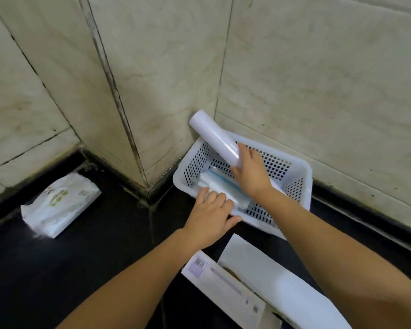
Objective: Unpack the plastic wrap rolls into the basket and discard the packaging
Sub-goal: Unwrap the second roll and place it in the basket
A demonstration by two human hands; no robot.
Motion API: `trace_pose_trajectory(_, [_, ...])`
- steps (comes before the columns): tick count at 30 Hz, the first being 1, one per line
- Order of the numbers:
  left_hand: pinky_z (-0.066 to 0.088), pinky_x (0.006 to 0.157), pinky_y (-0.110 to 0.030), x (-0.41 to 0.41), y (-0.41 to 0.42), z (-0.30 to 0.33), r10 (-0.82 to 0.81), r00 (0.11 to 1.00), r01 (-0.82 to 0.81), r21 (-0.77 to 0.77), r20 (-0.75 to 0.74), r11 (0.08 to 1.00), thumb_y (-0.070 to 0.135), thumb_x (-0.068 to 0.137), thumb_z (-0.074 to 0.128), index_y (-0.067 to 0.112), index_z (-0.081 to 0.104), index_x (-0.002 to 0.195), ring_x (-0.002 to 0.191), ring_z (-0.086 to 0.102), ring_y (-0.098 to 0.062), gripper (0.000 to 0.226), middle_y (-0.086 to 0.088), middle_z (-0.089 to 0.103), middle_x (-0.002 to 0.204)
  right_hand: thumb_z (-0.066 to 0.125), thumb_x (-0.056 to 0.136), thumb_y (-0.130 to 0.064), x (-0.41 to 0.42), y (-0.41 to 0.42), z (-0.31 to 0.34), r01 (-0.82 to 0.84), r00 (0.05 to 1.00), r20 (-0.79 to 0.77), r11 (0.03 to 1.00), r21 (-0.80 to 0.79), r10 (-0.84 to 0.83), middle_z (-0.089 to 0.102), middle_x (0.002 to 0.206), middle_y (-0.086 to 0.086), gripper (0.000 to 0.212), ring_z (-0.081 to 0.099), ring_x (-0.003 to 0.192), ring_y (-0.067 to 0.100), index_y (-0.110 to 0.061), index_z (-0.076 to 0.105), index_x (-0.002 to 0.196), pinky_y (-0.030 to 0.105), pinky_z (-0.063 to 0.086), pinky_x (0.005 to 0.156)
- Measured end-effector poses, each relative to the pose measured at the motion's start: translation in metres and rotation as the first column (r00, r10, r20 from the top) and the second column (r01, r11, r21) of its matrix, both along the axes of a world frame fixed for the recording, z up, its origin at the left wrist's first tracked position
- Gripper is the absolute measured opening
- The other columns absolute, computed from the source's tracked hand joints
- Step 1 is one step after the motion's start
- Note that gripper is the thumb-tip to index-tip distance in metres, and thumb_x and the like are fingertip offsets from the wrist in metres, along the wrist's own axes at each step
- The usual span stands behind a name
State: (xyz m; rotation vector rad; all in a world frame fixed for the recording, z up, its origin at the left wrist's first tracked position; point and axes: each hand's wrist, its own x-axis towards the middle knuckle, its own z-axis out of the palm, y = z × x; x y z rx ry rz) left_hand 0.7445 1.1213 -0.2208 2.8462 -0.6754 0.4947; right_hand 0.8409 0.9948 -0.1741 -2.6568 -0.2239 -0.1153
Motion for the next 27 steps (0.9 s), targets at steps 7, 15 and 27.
trace_pose_trajectory(7, [0.044,0.097,-0.042,-0.001,-0.001,0.004,0.005,0.998,-0.004,0.013,-0.062,1.000,0.050,0.087,0.039,0.015,0.066,0.087,0.080,0.061,-0.023,0.044,-0.003,0.064,0.080,0.056,0.089,-0.022,-0.005,0.002,-0.017,-0.021,1.000,0.005,0.991,-0.136,0.021,0.049,0.123,0.016,0.052,0.046,0.108,0.030,-0.009,0.038,0.135,0.038,0.043,0.088])
trace_pose_trajectory(15, [0.020,0.108,-0.042,0.002,0.001,0.006,0.003,0.956,0.019,0.074,-0.295,0.997,0.051,0.095,0.032,0.013,0.056,0.109,0.106,0.048,-0.026,0.047,-0.008,0.058,0.108,0.043,0.093,-0.036,-0.010,-0.012,-0.009,-0.007,0.973,-0.217,0.924,-0.383,-0.083,0.011,0.158,0.013,0.069,0.006,0.147,0.030,-0.025,0.006,0.150,0.055,0.009,0.118])
trace_pose_trajectory(27, [0.044,0.080,-0.039,0.004,-0.081,0.086,-0.234,0.889,0.203,-0.121,-0.393,0.972,0.041,0.096,0.039,0.015,0.054,0.116,0.100,0.056,-0.026,0.036,-0.008,0.061,0.114,0.043,0.097,-0.033,-0.149,-0.181,0.063,0.336,0.931,-0.078,0.921,-0.195,-0.356,0.040,0.144,0.014,0.052,0.040,0.129,0.034,-0.016,0.030,0.145,0.048,0.040,0.102])
